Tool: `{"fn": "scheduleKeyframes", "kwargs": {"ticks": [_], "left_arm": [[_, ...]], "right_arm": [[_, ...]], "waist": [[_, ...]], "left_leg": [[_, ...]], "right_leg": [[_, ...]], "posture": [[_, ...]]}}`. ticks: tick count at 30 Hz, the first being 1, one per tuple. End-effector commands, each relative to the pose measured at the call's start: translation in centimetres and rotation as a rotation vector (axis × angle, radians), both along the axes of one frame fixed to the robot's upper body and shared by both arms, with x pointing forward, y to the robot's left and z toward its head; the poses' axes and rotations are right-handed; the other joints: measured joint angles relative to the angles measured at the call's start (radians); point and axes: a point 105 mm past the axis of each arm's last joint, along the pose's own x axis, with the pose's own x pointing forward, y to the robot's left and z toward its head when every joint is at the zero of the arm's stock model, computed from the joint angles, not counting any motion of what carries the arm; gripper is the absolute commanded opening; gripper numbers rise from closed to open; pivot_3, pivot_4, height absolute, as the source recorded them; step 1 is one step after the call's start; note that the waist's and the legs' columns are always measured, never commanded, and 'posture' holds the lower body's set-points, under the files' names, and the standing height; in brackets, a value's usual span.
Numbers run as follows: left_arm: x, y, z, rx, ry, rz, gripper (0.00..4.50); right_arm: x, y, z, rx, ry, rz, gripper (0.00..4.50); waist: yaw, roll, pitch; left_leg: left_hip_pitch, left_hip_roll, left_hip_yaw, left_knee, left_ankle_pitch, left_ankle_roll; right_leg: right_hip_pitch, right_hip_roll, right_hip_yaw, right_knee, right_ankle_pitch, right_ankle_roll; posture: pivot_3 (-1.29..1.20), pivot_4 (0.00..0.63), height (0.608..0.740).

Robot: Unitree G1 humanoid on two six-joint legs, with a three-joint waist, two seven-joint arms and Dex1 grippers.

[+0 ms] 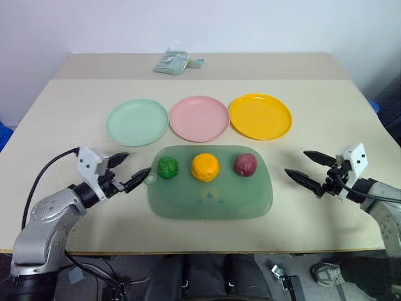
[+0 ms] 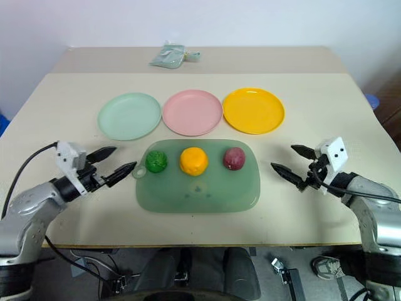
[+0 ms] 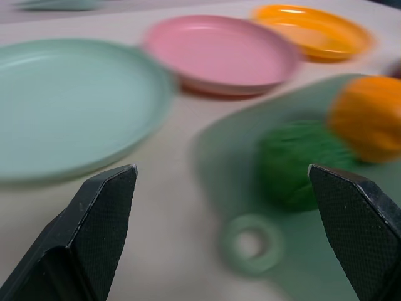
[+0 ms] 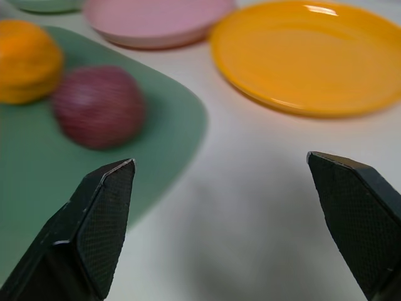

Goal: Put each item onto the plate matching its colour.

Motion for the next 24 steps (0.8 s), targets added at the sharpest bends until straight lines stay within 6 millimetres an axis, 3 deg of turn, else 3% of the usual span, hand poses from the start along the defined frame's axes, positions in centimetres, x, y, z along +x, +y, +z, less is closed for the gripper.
{"fn": "scheduleKeyframes", "kwargs": {"ticks": [1, 11, 15, 16, 20, 24], "left_arm": [[0.4, -2.1, -0.2, 0.056, -0.013, -0.13, 4.5], [3.2, -5.1, -1.3, 0.153, -0.022, -0.24, 4.5], [3.5, -5.5, -1.1, 0.15, -0.035, -0.228, 3.21], [3.7, -5.1, -0.8, 0.15, -0.049, -0.197, 2.74], [5.2, -2.6, 0.8, 0.099, -0.1, -0.017, 2.74], [8.7, 1.6, 3.3, 0.04, -0.174, 0.345, 2.74]], "right_arm": [[-1.4, 2.0, 1.7, -0.003, -0.04, 0.102, 4.49], [-2.9, 5.1, 0.8, -0.003, -0.042, 0.158, 4.49], [-2.6, 5.7, 0.9, 0.001, -0.048, 0.158, 4.5], [-2.5, 5.8, 1.0, 0.001, -0.049, 0.16, 4.5], [-2.1, 6.2, 1.6, 0.008, -0.067, 0.163, 4.5], [-1.4, 6.8, 2.3, 0.032, -0.083, 0.172, 4.5]], "waist": [[0.004, 0.0, 0.0], [0.007, -0.001, 0.0], [0.006, -0.001, 0.0], [0.006, -0.001, 0.0], [0.006, -0.001, 0.0], [0.01, -0.003, 0.001]], "left_leg": [[0.0, 0.0, 0.0, 0.0, 0.0, 0.0], [0.0, 0.0, 0.0, 0.001, 0.0, 0.0], [0.0, 0.0, 0.0, 0.001, 0.0, 0.0], [0.0, 0.0, 0.0, 0.001, 0.0, 0.0], [0.0, 0.0, 0.0, 0.001, 0.0, 0.0], [0.0, 0.0, -0.001, 0.002, 0.0, 0.0]], "right_leg": [[0.0, 0.0, 0.0, 0.0, 0.0, 0.0], [0.0, 0.001, -0.001, 0.001, 0.0, 0.0], [0.0, 0.001, -0.001, 0.001, 0.0, 0.0], [0.0, 0.001, -0.001, 0.001, 0.0, 0.0], [0.0, 0.001, -0.001, 0.001, 0.0, 0.0], [0.0, 0.001, -0.001, 0.002, 0.0, 0.0]], "posture": [[0.0, 0.15, 0.74], [0.0, 0.15, 0.74], [0.0, 0.15, 0.74], [0.0, 0.15, 0.74], [0.0, 0.15, 0.74], [0.0, 0.15, 0.74]]}}
